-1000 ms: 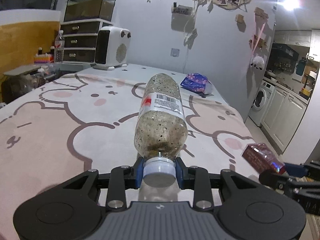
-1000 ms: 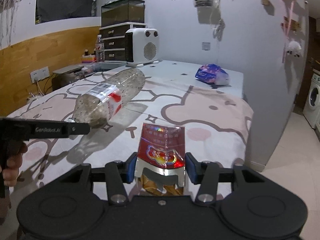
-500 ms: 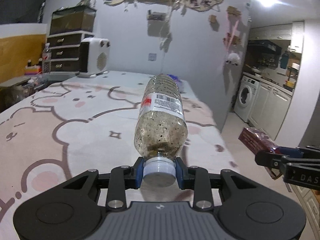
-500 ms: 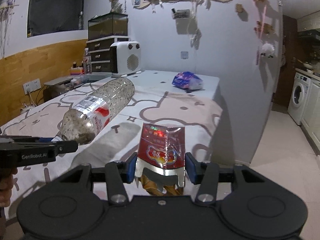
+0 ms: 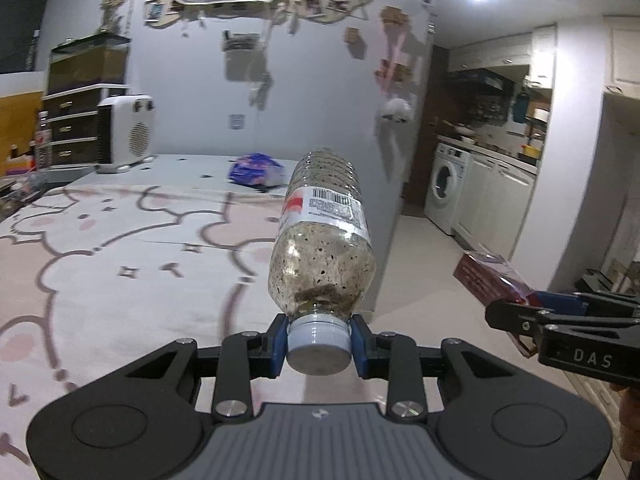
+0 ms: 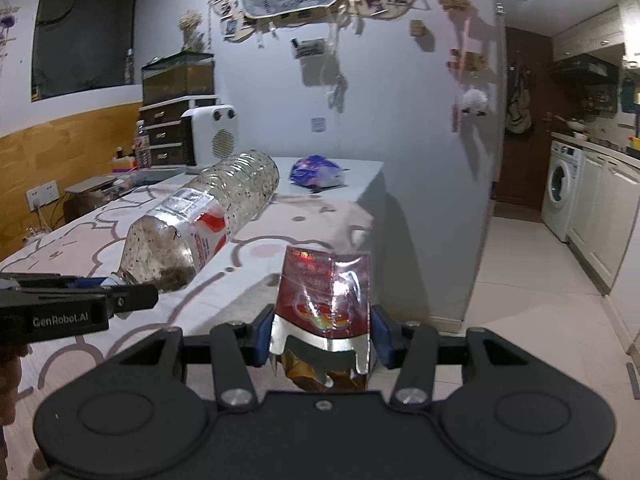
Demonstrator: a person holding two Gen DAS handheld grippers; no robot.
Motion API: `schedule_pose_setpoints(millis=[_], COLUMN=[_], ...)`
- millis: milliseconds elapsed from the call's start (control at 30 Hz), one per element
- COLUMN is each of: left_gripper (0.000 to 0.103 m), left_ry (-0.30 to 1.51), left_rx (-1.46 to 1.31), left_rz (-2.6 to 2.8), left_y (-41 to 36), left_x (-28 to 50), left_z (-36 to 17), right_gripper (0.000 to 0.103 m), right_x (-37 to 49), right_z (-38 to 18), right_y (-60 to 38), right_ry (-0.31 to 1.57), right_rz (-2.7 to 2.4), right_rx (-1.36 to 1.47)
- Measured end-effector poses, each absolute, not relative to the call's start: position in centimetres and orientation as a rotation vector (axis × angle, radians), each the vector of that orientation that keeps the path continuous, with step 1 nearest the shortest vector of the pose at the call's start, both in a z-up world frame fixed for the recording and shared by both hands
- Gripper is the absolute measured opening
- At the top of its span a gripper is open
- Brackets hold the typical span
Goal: Collect trash
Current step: 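Carry the bottle and red wrapper with both tools over the yellow bucket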
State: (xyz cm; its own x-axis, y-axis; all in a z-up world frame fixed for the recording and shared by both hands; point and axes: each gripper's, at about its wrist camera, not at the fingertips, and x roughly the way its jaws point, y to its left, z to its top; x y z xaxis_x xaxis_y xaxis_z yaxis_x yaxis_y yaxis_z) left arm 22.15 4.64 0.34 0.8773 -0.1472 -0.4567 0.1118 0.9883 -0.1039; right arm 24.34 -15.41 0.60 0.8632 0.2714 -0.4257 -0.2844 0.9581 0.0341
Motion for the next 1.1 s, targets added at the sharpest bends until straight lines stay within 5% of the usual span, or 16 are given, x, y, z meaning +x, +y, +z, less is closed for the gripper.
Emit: schedule_pose_setpoints(millis=[633, 1100], left_gripper=[0.034, 0.034], left_ry=[0.617, 0.891], left_rx=[-0.073, -0.023], left_rz=[-0.303, -0.253], left_y=[-9.7, -15.3], left_x=[23.3, 27.2], left_z=[-5.7, -19.9], right_gripper=[0.05, 0.05], right_x=[21.2, 22.5], right_z=[-4.3, -14.0], right_y=[-29.3, -35.3], right_ry=[0.498, 0.667], right_rz=[0.111, 0.026], right_rx=[0.072, 0.134])
